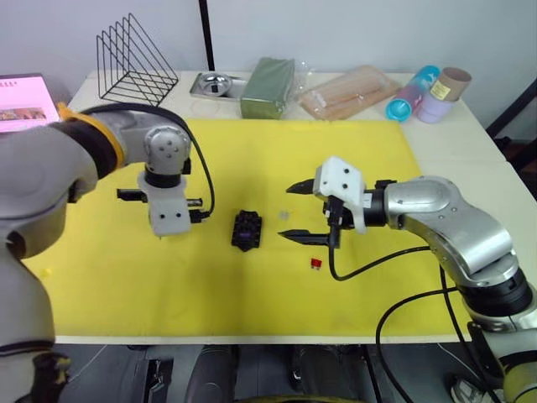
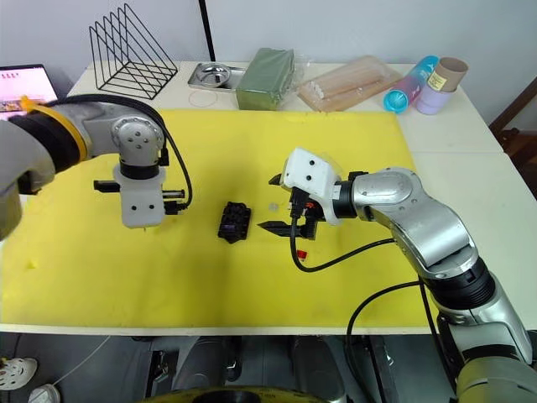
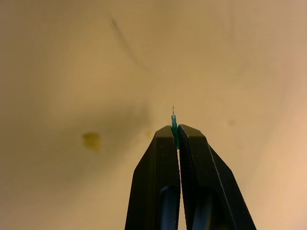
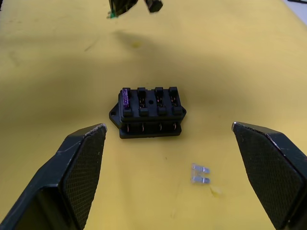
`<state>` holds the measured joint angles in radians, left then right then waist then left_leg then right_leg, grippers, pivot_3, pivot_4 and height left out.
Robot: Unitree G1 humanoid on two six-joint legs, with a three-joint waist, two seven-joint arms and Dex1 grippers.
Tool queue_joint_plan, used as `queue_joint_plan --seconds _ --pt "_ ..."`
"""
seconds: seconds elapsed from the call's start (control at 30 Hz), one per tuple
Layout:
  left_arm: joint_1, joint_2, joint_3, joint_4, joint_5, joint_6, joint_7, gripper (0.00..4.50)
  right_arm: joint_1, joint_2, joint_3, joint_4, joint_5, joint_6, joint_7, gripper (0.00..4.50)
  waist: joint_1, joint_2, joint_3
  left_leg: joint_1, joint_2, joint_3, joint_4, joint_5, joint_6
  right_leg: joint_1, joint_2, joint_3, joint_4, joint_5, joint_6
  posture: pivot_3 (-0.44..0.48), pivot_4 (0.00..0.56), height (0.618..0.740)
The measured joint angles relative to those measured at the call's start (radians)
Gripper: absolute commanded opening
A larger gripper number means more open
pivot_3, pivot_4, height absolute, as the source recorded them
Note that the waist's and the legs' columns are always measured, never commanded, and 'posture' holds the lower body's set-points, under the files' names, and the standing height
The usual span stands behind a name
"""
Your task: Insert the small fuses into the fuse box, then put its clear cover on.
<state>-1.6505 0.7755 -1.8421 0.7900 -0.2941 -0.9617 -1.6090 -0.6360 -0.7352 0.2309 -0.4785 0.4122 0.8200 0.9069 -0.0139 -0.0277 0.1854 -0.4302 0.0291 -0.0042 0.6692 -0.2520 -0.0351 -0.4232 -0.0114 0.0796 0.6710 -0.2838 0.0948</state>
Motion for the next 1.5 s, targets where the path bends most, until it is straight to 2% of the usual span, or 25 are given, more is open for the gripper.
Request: queue_joint_plan --seconds 0.23,0.47,0.57,0.67,1.07,1.2,1.3,1.37,1.5 --pt "0.09 -0.032 0.172 0.041 0.123 -0.066 -0.002 0.13 0.0 0.0 0.001 -0.01 -0.004 0.003 -0.002 4.5 -0.001 0.0 0.0 0.0 0.0 0.0 0.0 0.0 0.0 0.0 0.0 0.0 0.0 0.0 0.0 0.0 0.15 0.74" --pt "0.115 -0.039 0.249 0.055 0.201 -0.1 -0.002 0.13 0.0 0.0 0.001 -0.011 -0.005 0.004 -0.004 4.5 0.002 0.0 0.0 0.0 0.0 0.0 0.001 0.0 0.0 0.001 0.0 0.0 0.001 0.0 0.0 0.0 0.15 0.74" --pt "0.116 -0.04 0.259 0.055 0.21 -0.1 -0.002 0.75 0.0 0.0 0.001 -0.011 -0.006 0.004 -0.004 4.5 0.001 0.0 0.0 0.0 0.0 0.0 0.001 0.0 0.0 0.001 0.0 0.0 0.001 0.0 0.0 0.0 0.15 0.74" --pt "0.115 -0.04 0.268 0.05 0.204 -0.093 -0.002 1.75 0.0 0.0 0.001 -0.011 -0.006 0.004 -0.004 4.5 0.0 0.0 0.0 0.0 0.0 0.0 0.001 0.0 0.0 0.0 0.0 0.0 0.001 0.0 0.0 0.0 0.15 0.74" --pt "0.072 -0.028 0.278 -0.035 0.09 0.022 -0.001 1.75 -0.001 0.001 0.003 -0.011 -0.007 0.004 -0.004 4.5 -0.004 0.0 0.0 0.0 0.0 0.0 0.001 0.0 0.0 0.0 0.0 0.0 0.001 0.0 0.0 0.0 0.15 0.74" --pt "0.053 0.003 0.296 -0.079 -0.017 0.161 -0.001 1.75 -0.009 0.002 0.018 -0.011 -0.011 0.004 -0.004 4.5 -0.005 0.0 0.0 0.0 0.0 -0.001 0.001 0.0 0.0 0.0 0.0 0.0 0.002 0.0 0.0 0.0 0.15 0.74" --pt "0.048 0.077 0.314 -0.17 -0.173 0.372 -0.002 1.75 -0.011 0.003 0.022 -0.01 -0.015 0.002 -0.005 4.5 -0.009 0.0 0.0 0.0 0.001 -0.002 0.001 0.0 0.0 -0.001 0.0 0.0 0.002 0.0 0.0 0.0 0.15 0.74" --pt "0.069 0.132 0.368 -0.233 -0.294 0.556 -0.003 1.75 -0.01 0.003 0.021 -0.01 -0.015 0.002 -0.009 4.5 -0.01 0.0 0.0 0.0 0.001 -0.002 0.001 0.0 0.0 -0.001 0.001 0.0 0.004 0.0 0.0 0.0 0.15 0.74" --pt "0.151 0.143 0.518 -0.264 -0.389 0.802 -0.003 1.75 -0.009 0.003 0.021 -0.011 -0.015 0.001 -0.012 4.5 -0.004 0.0 0.0 0.0 0.001 -0.001 0.003 0.0 0.0 -0.001 0.001 0.0 0.006 0.0 0.0 0.0 0.15 0.74"
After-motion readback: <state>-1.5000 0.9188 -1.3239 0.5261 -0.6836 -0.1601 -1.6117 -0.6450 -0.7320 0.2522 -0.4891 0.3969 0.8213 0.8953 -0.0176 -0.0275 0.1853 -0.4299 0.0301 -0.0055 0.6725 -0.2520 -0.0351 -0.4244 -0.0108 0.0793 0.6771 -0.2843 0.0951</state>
